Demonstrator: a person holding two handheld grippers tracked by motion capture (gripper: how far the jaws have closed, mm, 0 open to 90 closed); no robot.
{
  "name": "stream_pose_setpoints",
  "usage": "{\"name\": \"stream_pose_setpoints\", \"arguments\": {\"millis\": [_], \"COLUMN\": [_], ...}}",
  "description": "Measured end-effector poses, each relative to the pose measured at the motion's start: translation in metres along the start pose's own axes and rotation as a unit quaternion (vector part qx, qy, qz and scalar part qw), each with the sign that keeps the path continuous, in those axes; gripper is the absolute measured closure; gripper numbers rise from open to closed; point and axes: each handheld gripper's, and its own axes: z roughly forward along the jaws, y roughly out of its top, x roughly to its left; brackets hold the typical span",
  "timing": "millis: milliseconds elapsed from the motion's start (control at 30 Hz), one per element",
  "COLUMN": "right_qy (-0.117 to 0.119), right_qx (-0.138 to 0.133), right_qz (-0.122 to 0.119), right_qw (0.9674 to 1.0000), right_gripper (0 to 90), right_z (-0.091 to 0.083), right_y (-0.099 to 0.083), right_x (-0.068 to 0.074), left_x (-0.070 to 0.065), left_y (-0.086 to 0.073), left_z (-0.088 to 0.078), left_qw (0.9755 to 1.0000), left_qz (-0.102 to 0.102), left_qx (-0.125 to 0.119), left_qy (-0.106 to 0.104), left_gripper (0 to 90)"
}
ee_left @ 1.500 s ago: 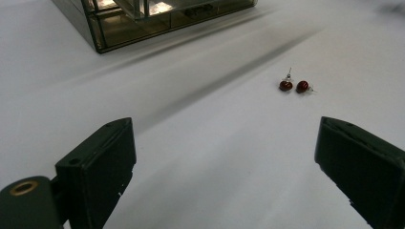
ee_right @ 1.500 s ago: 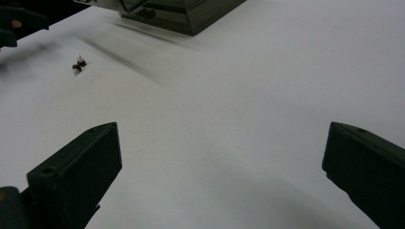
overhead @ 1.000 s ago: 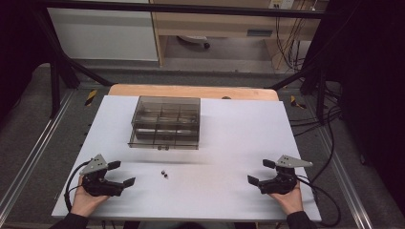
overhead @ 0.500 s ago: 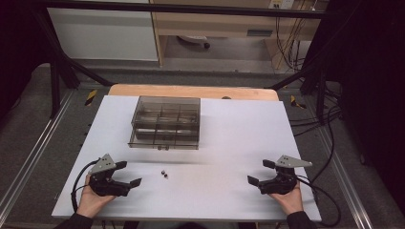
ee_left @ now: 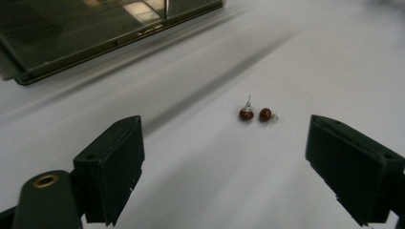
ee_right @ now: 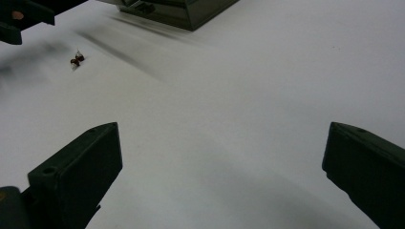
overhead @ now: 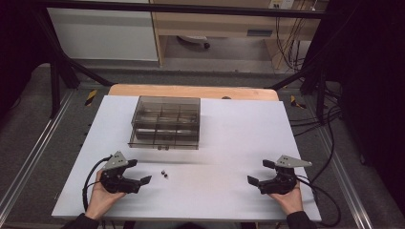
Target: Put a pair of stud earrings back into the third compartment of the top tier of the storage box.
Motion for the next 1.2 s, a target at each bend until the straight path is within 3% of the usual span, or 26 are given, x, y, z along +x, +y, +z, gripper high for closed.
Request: {"name": "stream_pose_setpoints", "arguments": {"millis": [233,800,1200], "right_qy": [0.0,0.0,0.001], "right_qx": [0.0,0.0,0.0], "right_qz": [0.0,0.0,-0.001], "right_qw": [1.0,1.0,1.0], "right_gripper": [0.4,0.4,0.4], "right_z": [0.0,0.001,0.001], "right_y": [0.0,0.0,0.0], "right_x": [0.0,0.0,0.0], "left_x": [-0.006,-0.016,-0.018], "left_y": [0.006,0.021,0.021], "left_z": [0.011,0.044,0.051], "left_qw": [0.9999,0.999,0.998], "left_qz": [0.001,0.001,0.002], "left_qx": [0.013,0.043,0.063], "left_qy": [0.002,0.01,0.008], "left_gripper": [20.2,45.8,63.2]}}
